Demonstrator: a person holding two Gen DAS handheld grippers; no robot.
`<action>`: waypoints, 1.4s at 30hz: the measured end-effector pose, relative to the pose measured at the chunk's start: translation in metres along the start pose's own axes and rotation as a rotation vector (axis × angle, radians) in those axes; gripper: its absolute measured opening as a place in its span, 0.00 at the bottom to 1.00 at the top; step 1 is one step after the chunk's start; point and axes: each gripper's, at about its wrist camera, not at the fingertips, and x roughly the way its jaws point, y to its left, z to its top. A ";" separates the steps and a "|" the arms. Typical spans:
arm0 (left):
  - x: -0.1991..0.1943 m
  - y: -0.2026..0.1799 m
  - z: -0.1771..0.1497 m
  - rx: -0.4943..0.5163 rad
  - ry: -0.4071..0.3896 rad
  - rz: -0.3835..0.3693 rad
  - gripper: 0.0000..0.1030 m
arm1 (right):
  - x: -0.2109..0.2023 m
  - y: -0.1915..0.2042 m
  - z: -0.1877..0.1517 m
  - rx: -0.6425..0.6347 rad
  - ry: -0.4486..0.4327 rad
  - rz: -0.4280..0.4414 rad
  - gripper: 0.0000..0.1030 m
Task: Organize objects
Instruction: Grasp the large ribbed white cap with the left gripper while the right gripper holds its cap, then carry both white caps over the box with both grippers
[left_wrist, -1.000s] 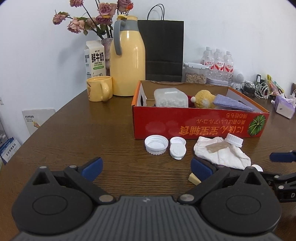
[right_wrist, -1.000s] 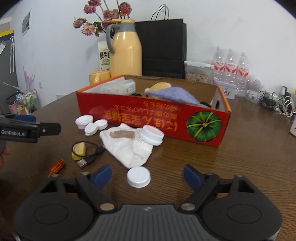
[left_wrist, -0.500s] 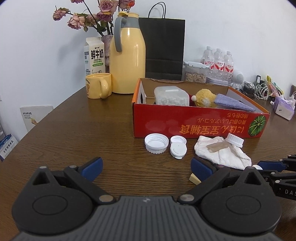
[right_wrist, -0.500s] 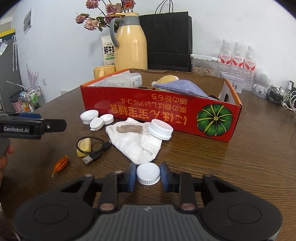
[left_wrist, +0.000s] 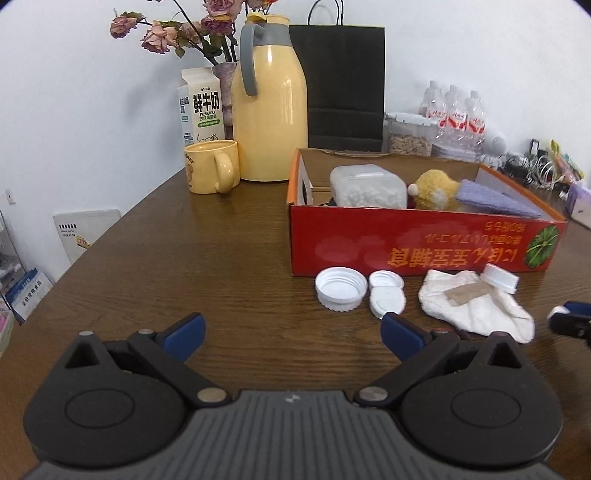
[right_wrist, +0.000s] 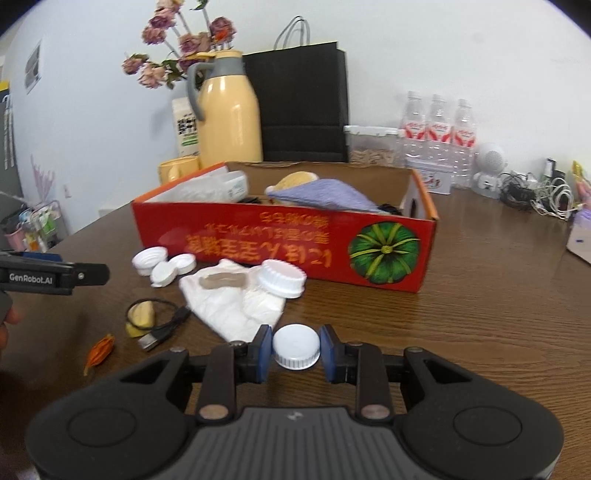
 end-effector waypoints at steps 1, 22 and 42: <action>0.004 -0.001 0.003 0.013 0.006 0.013 1.00 | 0.000 -0.002 0.001 0.002 -0.003 -0.010 0.26; 0.069 -0.013 0.022 0.041 0.120 -0.033 0.89 | 0.008 -0.017 0.007 -0.002 -0.019 -0.045 0.26; 0.030 -0.013 0.021 0.018 -0.064 -0.096 0.40 | 0.005 -0.016 0.006 -0.005 -0.044 -0.040 0.26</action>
